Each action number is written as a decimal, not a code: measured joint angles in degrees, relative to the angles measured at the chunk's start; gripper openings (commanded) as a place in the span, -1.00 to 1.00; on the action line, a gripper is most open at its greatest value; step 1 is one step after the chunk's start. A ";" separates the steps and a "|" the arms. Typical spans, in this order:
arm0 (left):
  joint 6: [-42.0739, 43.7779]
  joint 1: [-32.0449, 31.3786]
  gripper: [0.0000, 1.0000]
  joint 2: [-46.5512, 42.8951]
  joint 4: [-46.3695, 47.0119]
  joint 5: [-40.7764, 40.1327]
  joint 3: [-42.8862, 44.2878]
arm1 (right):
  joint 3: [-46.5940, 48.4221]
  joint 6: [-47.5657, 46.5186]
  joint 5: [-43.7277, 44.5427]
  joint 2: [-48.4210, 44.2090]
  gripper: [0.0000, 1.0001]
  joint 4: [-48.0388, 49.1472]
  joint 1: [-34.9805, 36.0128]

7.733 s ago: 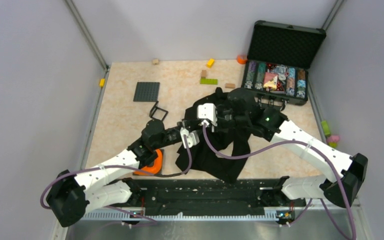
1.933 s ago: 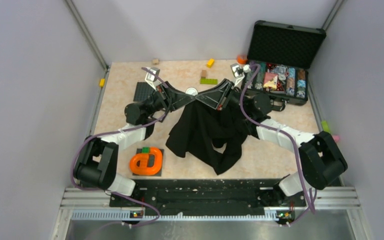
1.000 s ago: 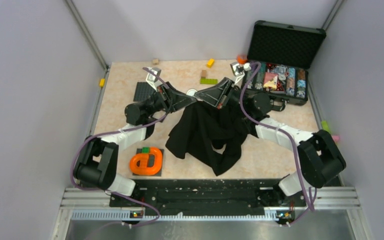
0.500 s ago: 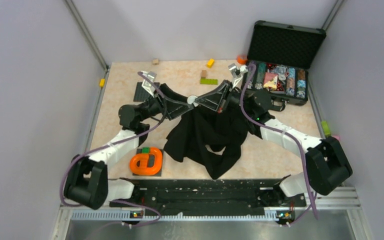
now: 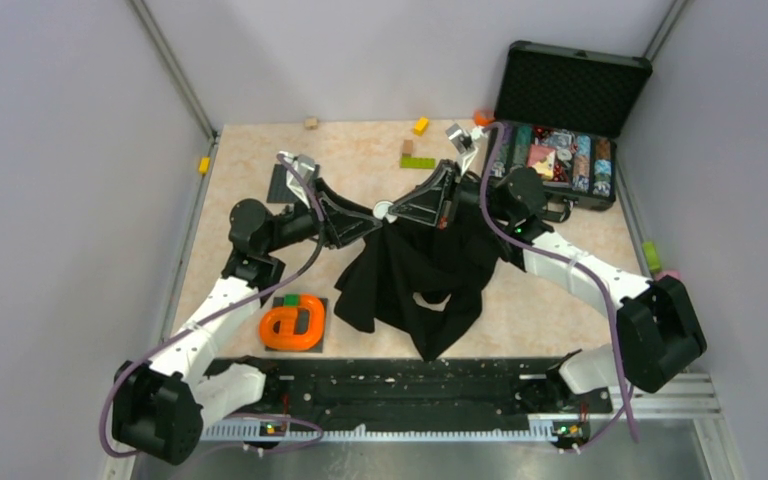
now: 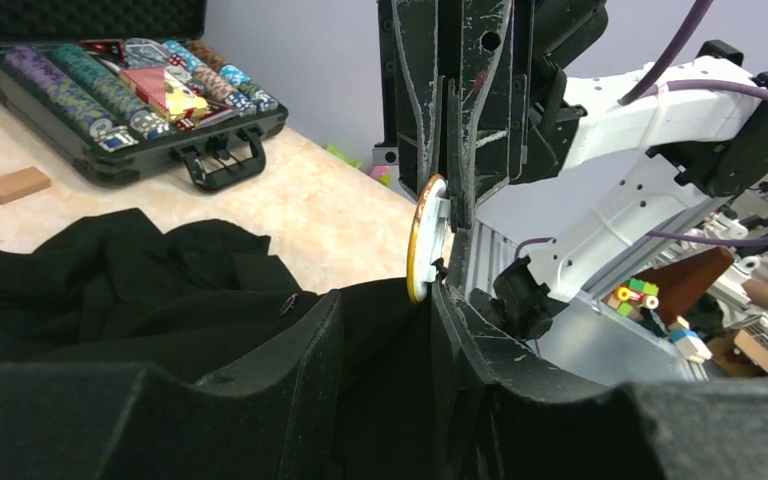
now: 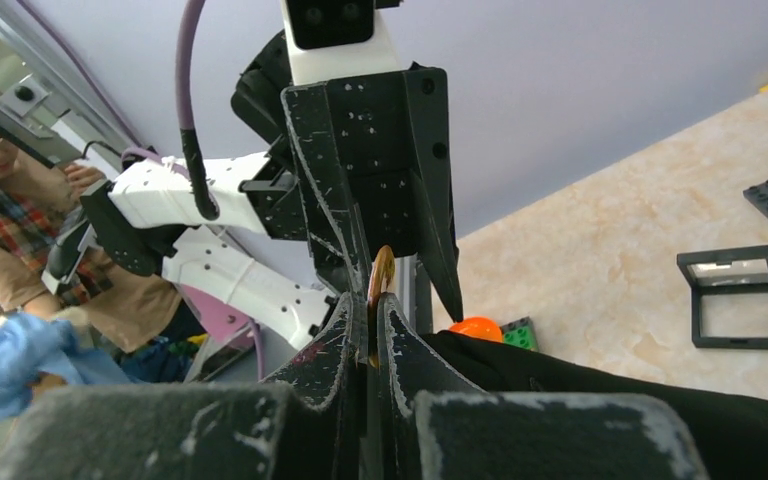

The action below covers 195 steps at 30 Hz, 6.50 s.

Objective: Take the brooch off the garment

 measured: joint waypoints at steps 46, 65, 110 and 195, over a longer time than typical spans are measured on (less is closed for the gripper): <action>-0.22 -0.24 -0.87 2.03 -6.29 0.09 4.17 | -0.09 -2.82 1.68 1.86 -1.00 -0.70 1.64; 0.00 -1.60 -0.91 0.20 -11.72 -2.23 5.92 | -5.22 -3.13 4.22 2.19 -1.00 12.90 2.14; 0.66 0.63 0.41 -6.95 -2.27 -2.82 -11.10 | -5.51 -25.24 9.51 -3.43 -1.00 -0.66 4.61; -7.28 -3.26 0.49 4.22 17.14 -3.80 -2.47 | -6.56 8.70 -1.25 -3.06 -1.00 10.91 -5.53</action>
